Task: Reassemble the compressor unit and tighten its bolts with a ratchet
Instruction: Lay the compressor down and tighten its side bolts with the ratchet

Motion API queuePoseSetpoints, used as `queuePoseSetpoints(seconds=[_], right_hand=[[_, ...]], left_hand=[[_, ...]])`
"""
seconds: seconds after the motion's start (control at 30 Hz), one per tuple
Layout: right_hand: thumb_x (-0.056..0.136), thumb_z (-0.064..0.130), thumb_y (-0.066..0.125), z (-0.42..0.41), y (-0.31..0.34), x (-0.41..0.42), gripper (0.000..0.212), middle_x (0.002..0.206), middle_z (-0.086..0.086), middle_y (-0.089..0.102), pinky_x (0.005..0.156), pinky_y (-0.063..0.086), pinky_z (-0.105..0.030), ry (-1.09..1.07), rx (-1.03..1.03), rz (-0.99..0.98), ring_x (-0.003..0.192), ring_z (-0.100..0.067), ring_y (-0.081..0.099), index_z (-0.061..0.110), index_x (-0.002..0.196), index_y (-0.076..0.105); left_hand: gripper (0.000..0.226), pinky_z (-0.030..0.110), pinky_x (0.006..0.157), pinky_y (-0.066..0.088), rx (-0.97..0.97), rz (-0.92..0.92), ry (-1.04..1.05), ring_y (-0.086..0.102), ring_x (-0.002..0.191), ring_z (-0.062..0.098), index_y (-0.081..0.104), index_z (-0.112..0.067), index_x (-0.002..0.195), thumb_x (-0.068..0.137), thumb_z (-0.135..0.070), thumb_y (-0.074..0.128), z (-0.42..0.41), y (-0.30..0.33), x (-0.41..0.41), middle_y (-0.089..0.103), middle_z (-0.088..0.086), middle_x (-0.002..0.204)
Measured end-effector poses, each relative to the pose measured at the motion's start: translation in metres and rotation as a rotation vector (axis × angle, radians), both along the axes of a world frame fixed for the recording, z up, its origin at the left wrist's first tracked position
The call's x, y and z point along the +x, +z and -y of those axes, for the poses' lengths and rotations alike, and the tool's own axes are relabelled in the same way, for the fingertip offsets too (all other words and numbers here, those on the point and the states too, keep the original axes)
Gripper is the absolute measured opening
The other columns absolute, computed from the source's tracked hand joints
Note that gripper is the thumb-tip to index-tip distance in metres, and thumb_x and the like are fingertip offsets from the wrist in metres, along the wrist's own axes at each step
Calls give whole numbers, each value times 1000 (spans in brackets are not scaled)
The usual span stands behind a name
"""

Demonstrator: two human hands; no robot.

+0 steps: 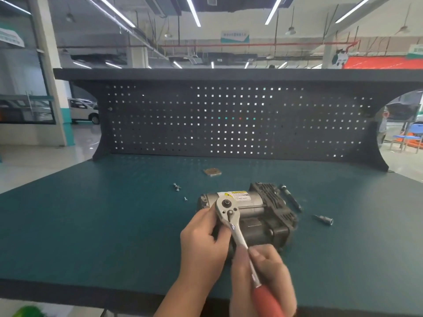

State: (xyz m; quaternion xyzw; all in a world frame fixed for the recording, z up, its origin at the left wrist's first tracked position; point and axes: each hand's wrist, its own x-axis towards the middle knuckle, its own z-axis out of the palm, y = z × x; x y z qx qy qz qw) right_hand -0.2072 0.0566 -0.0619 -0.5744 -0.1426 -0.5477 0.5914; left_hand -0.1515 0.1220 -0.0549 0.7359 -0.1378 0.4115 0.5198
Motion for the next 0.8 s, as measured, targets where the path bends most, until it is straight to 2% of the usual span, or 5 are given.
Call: queuePoseSetpoints(seconds=[0.13,0.3,0.47,0.6,0.8], right_hand=[[87,34,65,15,3,9,24,57,3,60,42,40,-17,180,91,8,39,-13,51,26,68,53],[75,14,66,70,35,37,21,52,-5,53,38,29,-15,927,473,-309,38,-12,43,22,57,57],[83,22,63,25,18,11,34,49,2,47,43,36,-13,237,29,-182,39,-7,43,23,51,52],[91,25,60,4,6,5,53,53,-7,45,51,40,-16,513,144,-627,40,-10,46,29,38,59],[71,21,71,45,26,11,24,48,-4,51,42,36,-16,463,121,-126,37,-15,44,15,57,52]], left_hand=[[24,16,67,49,-126,-108,-121,64,75,-6,66,-48,88,77,-27,62,3,1,0,70,-19,81],[19,13,72,49,-52,-21,-116,66,82,3,66,-49,93,83,-33,69,2,6,-3,69,-16,86],[40,11,62,43,-180,-86,-141,60,66,-1,69,-48,88,88,-8,64,6,0,-6,66,-4,81],[26,42,87,52,-349,-188,-326,65,97,25,67,-59,88,71,-43,54,6,-1,-8,68,5,103],[28,7,72,44,-206,-37,-193,66,83,-3,74,-41,87,90,-14,67,6,2,-5,69,-10,93]])
